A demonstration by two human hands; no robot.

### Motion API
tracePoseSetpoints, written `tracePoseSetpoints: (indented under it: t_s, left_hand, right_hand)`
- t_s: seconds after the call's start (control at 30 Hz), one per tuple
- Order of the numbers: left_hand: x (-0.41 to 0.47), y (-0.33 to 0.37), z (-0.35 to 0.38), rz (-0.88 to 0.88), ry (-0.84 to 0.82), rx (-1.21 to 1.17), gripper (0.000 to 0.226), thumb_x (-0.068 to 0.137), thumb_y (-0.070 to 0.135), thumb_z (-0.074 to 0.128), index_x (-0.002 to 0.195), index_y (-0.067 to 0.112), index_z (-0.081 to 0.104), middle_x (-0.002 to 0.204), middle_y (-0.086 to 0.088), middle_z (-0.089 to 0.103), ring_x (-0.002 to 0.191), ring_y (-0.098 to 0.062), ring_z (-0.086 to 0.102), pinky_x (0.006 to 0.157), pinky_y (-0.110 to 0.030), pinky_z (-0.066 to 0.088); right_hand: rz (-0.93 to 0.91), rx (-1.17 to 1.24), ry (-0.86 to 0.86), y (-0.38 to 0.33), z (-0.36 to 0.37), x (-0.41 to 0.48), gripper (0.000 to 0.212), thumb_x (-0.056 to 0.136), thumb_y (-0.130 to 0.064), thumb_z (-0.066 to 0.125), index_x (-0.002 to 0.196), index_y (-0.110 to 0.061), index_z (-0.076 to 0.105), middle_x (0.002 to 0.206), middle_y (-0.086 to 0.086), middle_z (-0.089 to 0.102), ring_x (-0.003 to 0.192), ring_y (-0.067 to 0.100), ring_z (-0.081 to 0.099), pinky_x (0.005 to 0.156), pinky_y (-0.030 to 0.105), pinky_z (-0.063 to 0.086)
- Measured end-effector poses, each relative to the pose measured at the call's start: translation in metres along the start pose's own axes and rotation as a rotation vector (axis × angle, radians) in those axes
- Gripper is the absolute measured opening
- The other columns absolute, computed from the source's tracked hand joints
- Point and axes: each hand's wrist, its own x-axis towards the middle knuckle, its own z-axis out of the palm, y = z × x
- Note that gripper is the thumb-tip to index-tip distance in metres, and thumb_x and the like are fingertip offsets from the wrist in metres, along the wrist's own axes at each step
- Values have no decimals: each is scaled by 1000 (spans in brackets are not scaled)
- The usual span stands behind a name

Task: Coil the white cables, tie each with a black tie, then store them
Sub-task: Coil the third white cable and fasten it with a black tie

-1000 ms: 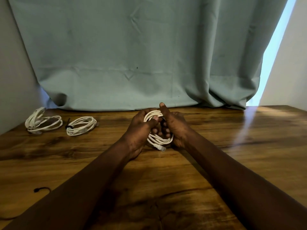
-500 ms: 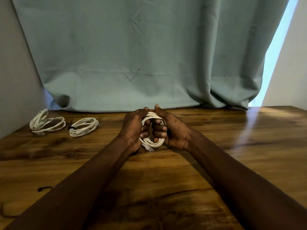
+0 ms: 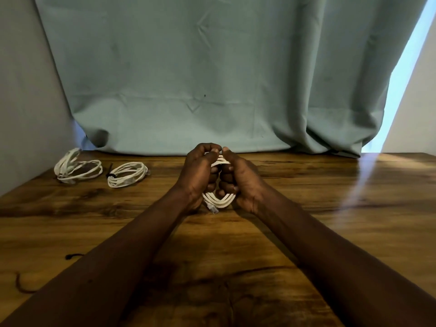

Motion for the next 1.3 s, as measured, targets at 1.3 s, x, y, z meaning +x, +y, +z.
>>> tracePoseSetpoints:
  t_s: [1.3]
  left_hand:
    - [7, 28, -83, 63, 397, 168, 16, 99, 14, 60, 101, 7, 74, 53, 1, 51, 32, -6, 37, 41, -16, 24]
  right_hand:
    - [-558, -812, -84, 32, 74, 16, 34, 108, -42, 45, 118, -14, 62, 98, -1, 70, 85, 9, 66, 67, 24, 47]
